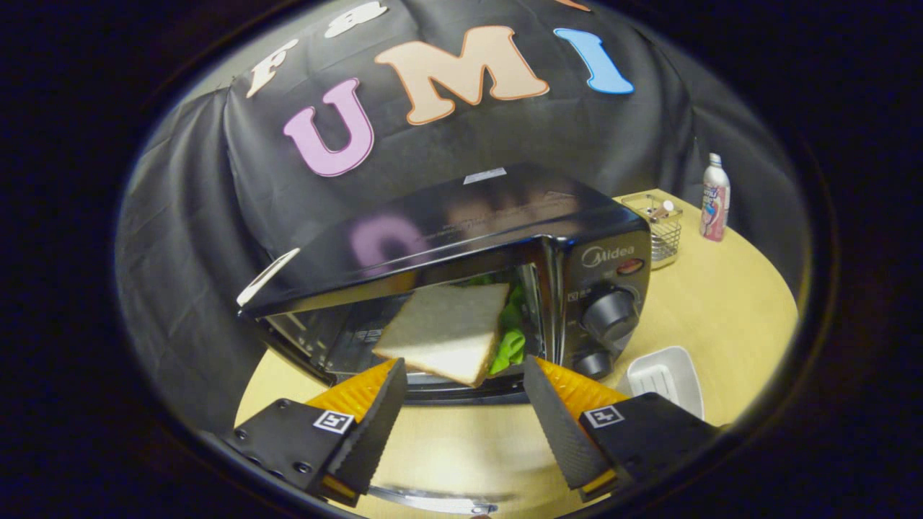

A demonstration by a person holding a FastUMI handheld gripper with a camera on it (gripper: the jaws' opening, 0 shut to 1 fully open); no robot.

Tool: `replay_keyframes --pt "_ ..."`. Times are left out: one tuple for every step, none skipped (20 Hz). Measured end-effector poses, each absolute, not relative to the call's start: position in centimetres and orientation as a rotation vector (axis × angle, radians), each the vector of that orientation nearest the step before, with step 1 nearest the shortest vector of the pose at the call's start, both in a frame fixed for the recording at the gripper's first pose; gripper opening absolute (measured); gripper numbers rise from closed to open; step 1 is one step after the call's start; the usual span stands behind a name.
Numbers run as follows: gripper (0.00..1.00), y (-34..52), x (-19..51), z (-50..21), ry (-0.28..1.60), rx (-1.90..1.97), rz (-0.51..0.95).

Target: Open the toaster oven, put the food inside, and close the toaster oven door.

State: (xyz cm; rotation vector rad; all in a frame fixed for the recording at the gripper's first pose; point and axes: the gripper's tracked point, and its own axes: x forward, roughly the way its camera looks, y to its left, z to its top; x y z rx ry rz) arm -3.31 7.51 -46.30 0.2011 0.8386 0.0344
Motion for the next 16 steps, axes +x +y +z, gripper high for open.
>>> replay_keyframes --pt "0.99 7.6 -3.7 -45.8 0.835 0.206 0.047" --pt "0.99 7.6 -4.0 -45.5 0.832 0.2 0.058" --pt "0.99 7.6 -4.4 -45.1 0.83 0.188 0.069" --pt "0.99 7.5 -5.0 -44.7 0.829 0.176 0.084" --pt "0.99 7.6 -5.8 -44.1 0.83 0.165 0.098" --pt "0.99 7.8 -6.7 -43.7 0.835 0.155 0.113" --pt "0.99 7.9 -7.6 -43.4 0.849 0.145 0.126" --pt "0.99 8.0 -8.9 -43.3 0.876 0.131 0.132" --pt "0.99 8.0 -10.2 -43.4 0.91 0.114 0.132" --pt "0.99 7.8 -11.1 -43.9 0.939 0.099 0.139" --pt "0.99 8.0 -12.3 -44.1 0.967 0.085 0.149" --pt "0.99 8.2 -13.7 -44.1 0.993 0.067 0.166" --pt "0.99 8.4 -15.1 -44.2 1.017 0.049 0.181" --pt "0.99 8.5 -16.3 -44.3 1.043 0.038 0.193" --pt "0.99 9.0 -17.7 -44.6 1.073 0.035 0.207" --pt "0.99 9.6 -19.0 -44.9 1.108 0.038 0.224"
